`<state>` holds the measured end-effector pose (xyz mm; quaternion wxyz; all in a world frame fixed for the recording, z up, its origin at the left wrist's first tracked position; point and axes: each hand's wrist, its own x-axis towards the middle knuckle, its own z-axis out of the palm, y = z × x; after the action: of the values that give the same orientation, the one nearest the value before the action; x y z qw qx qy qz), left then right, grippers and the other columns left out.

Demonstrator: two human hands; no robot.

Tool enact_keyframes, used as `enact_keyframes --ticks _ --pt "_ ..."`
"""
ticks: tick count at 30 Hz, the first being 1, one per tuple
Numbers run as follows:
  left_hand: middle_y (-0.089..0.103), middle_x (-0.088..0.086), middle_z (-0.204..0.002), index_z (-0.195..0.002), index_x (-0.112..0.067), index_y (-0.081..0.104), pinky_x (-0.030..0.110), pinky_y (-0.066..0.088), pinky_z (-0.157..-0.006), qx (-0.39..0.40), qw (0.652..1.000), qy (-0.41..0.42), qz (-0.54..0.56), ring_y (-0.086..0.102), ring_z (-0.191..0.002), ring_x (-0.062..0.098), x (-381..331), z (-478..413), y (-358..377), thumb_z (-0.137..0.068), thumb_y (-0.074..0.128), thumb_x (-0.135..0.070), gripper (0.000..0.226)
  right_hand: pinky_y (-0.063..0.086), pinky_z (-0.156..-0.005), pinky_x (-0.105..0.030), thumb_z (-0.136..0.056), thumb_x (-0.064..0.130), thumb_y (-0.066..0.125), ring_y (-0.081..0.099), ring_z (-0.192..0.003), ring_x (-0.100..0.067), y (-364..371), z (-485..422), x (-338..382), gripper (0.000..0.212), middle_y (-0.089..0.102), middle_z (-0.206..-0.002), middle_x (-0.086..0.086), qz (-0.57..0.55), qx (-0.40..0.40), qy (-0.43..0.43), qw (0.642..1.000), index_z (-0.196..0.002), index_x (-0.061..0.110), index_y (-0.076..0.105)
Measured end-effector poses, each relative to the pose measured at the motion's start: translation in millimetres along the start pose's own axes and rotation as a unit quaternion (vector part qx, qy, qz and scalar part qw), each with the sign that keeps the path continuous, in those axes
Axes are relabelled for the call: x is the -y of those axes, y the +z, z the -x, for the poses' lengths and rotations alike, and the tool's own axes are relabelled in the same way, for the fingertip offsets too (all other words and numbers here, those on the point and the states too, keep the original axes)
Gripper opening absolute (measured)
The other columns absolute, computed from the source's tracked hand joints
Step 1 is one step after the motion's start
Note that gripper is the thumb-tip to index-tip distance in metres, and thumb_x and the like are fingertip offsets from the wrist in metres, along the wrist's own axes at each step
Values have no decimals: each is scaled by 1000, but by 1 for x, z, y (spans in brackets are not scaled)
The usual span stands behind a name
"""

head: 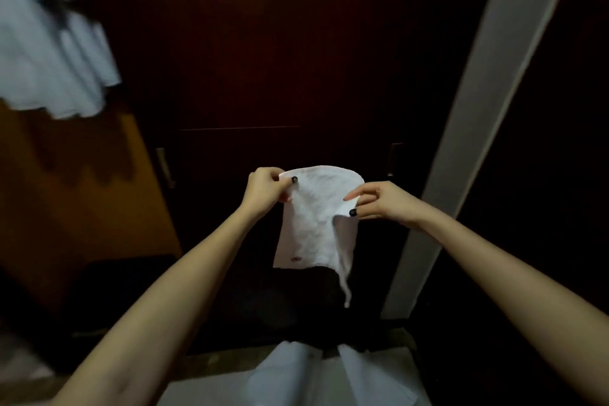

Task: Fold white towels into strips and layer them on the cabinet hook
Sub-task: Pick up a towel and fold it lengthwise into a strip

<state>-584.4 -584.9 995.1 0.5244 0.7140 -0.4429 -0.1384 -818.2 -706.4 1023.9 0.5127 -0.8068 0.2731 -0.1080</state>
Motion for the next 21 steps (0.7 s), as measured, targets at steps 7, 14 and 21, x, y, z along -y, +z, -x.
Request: enact_keyframes --ticks 7,14,21 --pt "68 12 -75 -88 -3 67 19 56 -62 -42 991 -59 111 71 -66 14 52 32 -141 -95 59 -8 12 47 -61 -16 -87 7 70 64 -61 -9 140 -82 93 5 70 -69 -7 107 14 -138 985 -82 5 70" --pt "65 14 -79 -108 5 62 16 55 -65 -21 993 -54 106 69 -65 6 111 60 -295 -99 51 -7 18 36 -67 -10 -86 24 74 51 -75 -1 296 -150 178 6 54 -85 8 175 37 -235 956 -81 22 71" --pt "60 -8 -66 -95 2 68 11 43 -60 -6 997 -53 60 54 -59 -2 171 75 -437 -102 47 -14 28 43 -97 -33 -89 19 69 56 -112 -15 440 -213 265 13 60 -125 -2 170 40 -265 948 -76 18 65"
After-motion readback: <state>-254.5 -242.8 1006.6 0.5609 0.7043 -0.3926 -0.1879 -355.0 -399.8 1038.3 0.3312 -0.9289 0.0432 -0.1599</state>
